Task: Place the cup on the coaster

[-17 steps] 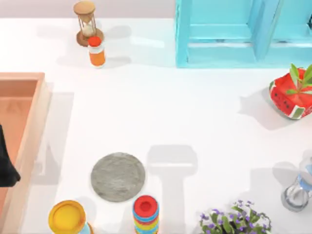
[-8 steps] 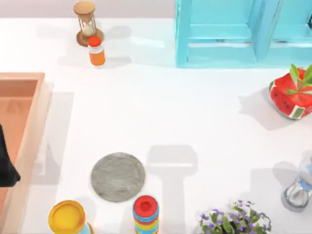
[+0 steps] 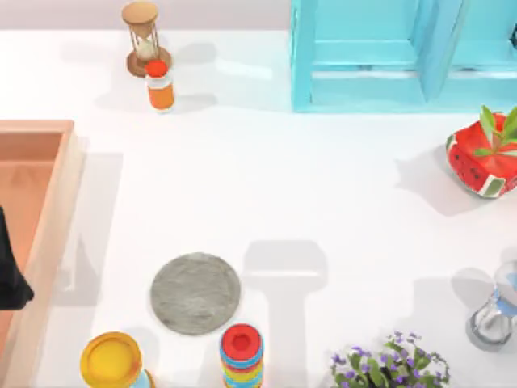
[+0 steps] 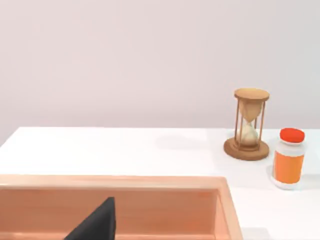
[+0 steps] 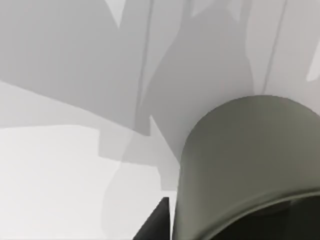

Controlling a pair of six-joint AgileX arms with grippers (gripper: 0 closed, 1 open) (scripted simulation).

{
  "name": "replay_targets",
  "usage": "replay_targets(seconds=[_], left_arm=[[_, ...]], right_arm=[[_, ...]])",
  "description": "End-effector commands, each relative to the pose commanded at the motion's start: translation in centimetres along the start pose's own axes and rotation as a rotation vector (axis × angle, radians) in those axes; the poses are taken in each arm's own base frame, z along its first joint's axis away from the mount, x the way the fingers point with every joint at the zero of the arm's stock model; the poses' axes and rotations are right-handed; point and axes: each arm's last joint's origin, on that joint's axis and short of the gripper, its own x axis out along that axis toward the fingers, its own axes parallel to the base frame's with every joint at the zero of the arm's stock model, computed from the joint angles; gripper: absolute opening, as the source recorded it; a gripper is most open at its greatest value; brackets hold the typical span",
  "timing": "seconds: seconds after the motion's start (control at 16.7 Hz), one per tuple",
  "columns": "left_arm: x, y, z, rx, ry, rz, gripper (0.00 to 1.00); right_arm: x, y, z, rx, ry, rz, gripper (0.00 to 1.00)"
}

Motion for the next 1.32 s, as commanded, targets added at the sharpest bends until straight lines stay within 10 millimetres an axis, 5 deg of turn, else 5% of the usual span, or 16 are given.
replay_targets(seconds=[0.3,0.6,0.96,1.32], left_arm=[[0.0,0.0,0.0,0.000,0.000,0.000,1.00],[0.0,0.0,0.0,0.000,0.000,0.000,1.00],[0.0,0.0,0.0,0.000,0.000,0.000,1.00],[0.0,0.0,0.0,0.000,0.000,0.000,1.00]], right_arm=[[-4.0,-3.1,0.2,0.167,0.030,-0.096,0.00],[-9.1,-8.0,5.1,0.415,-0.019,-0.178,0.00],[-13.0,-11.8,17.4,0.785,-0.148,-0.160,0.00],[-12.5,-10.2,31.6,1.186,-0.185,-0.034,0.00]])
